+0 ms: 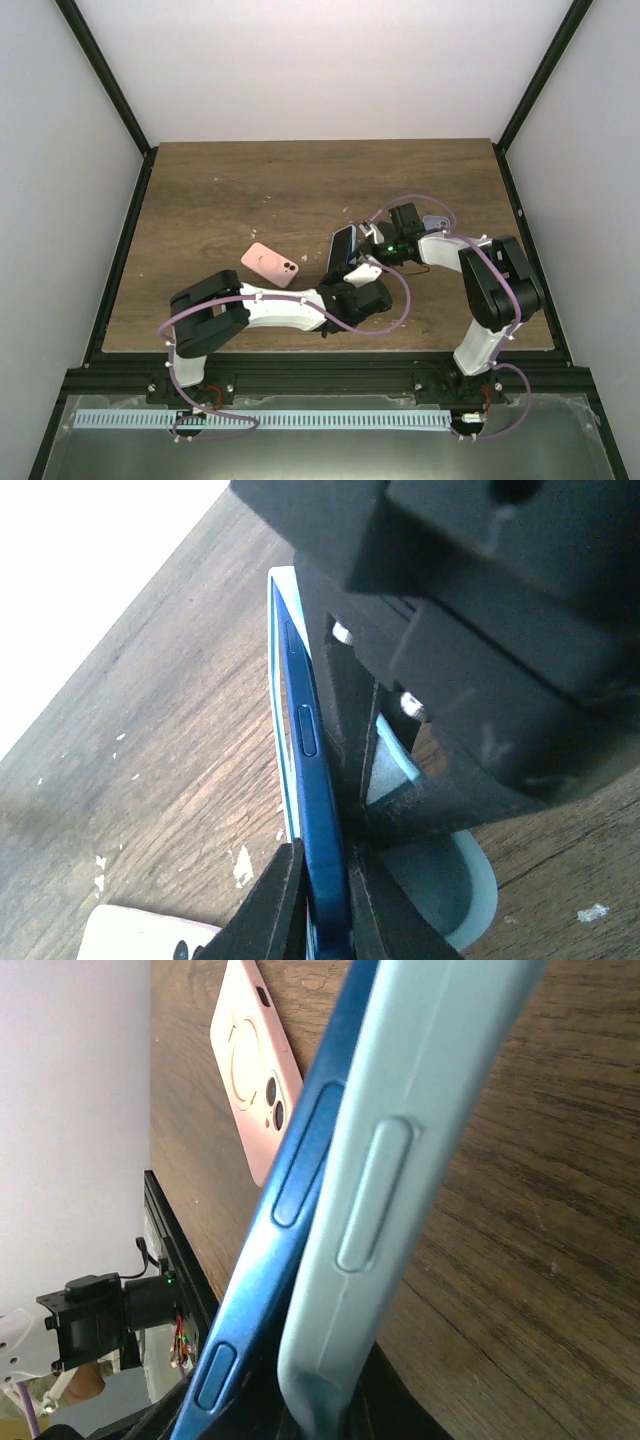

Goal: Take the phone out of the phone case
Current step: Remove the phone case from the phone.

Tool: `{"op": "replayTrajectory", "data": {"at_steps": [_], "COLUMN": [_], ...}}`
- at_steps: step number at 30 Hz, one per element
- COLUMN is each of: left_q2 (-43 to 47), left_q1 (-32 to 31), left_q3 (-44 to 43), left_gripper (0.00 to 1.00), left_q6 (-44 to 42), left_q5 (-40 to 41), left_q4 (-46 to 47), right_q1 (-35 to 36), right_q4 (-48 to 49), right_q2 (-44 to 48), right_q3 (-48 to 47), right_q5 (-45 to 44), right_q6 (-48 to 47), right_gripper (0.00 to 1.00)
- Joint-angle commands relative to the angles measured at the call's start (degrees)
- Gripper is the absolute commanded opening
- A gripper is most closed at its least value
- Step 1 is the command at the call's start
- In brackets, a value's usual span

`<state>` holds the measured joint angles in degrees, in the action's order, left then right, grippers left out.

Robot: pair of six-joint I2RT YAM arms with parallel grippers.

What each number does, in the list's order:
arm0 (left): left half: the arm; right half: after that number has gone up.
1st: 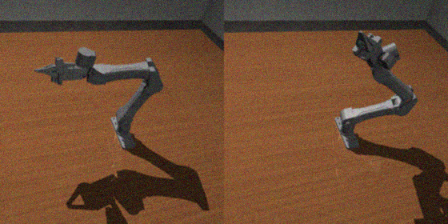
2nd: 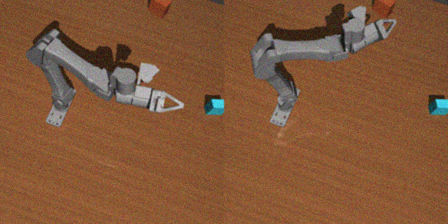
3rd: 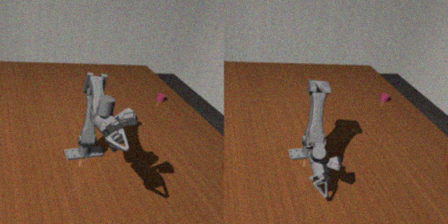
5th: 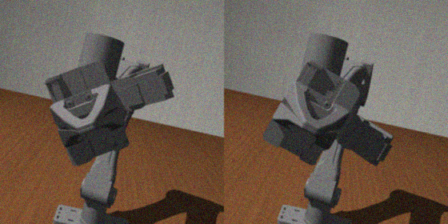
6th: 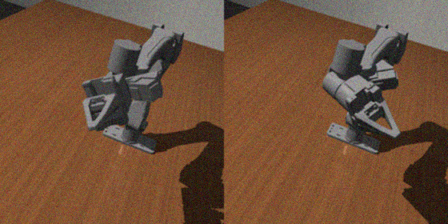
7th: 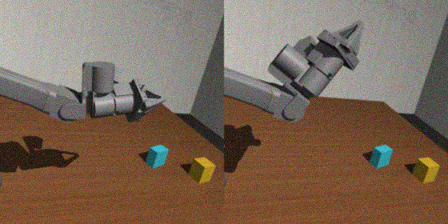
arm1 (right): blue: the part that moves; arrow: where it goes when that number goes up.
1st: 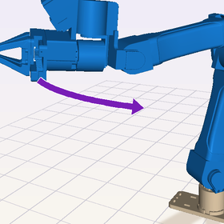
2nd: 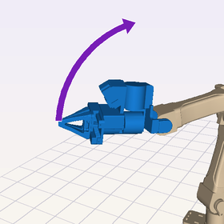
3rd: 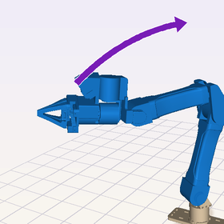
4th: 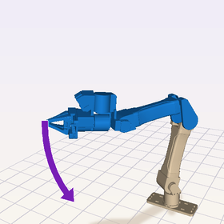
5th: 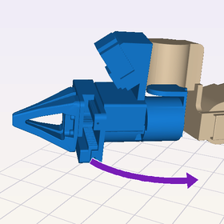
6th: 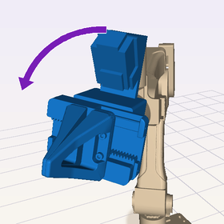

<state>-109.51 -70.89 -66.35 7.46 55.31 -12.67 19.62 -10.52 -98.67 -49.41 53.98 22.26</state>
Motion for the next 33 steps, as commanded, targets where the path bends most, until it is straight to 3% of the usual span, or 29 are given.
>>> {"op": "replayTrajectory", "data": {"at_steps": [1, 26, 33], "left_q2": [3.7, 19.9, 20.4], "left_q1": [3.0, 1.2, 2.9], "left_q3": [-0.3, 2.9, 6.3], "left_gripper": [0.00, 0.00, 0.00], "left_q6": [0.7, 10.9, 4.5], "left_q5": [5.4, 0.9, 0.6], "left_q4": [-3.0, -5.5, -2.7], "right_q1": [0.7, 0.4, -5.8], "right_q4": [-4.8, -6.0, -7.1], "right_q2": [0.1, 1.3, 9.2], "right_q3": [-0.5, -2.3, -5.2], "right_q5": [4.6, -15.4, -26.3], "right_q6": [-2.8, -3.7, -11.6], "right_gripper": [0.01, 0.01, 0.01]}}
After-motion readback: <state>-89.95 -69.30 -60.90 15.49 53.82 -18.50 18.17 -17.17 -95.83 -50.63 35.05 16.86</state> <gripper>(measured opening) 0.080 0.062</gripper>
